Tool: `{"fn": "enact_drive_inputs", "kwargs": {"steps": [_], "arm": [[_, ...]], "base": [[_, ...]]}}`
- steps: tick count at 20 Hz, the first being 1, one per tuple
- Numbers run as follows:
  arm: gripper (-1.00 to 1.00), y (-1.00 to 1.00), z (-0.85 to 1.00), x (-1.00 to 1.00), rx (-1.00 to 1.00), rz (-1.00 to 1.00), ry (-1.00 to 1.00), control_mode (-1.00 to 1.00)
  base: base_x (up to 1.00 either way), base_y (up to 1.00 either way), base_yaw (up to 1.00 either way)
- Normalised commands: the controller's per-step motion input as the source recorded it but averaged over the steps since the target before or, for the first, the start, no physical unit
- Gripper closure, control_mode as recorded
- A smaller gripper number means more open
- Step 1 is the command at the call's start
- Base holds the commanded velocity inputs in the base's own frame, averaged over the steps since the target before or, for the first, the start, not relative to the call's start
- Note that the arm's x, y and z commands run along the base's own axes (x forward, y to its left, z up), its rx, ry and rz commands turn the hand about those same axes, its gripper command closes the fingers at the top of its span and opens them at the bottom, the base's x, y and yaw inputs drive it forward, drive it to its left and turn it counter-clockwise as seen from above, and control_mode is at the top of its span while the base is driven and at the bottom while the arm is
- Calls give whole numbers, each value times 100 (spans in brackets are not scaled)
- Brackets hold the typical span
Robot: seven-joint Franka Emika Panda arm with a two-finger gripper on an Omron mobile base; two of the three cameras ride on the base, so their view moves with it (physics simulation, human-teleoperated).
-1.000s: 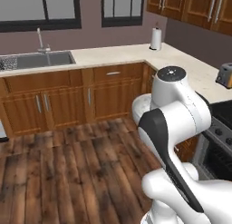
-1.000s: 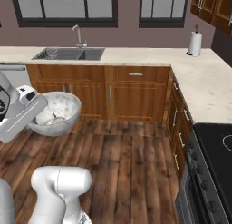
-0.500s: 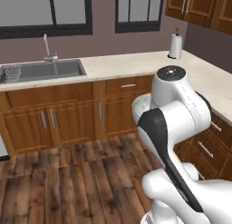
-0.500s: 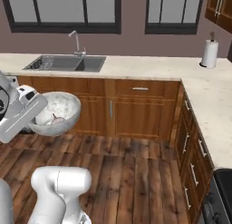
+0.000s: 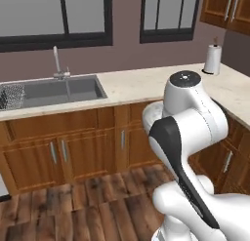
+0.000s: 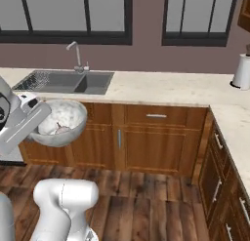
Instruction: Pick the garlic from the cabinet and place it in the bowl. Then pick the bowl and place it in the sink. Then turn on the sink facuet.
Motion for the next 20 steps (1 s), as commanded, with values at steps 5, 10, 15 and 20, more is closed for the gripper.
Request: {"fn": "enact_drive_inputs", "kwargs": {"steps": [5, 10, 15, 20], "arm": [[100, 0, 0, 0, 0, 0, 0, 100], [100, 0, 0, 0, 0, 0, 0, 100], [100, 0, 0, 0, 0, 0, 0, 100], [100, 0, 0, 0, 0, 0, 0, 100]], "base": [[100, 61, 0], [100, 61, 0], [100, 44, 0], [100, 43, 0]]}}
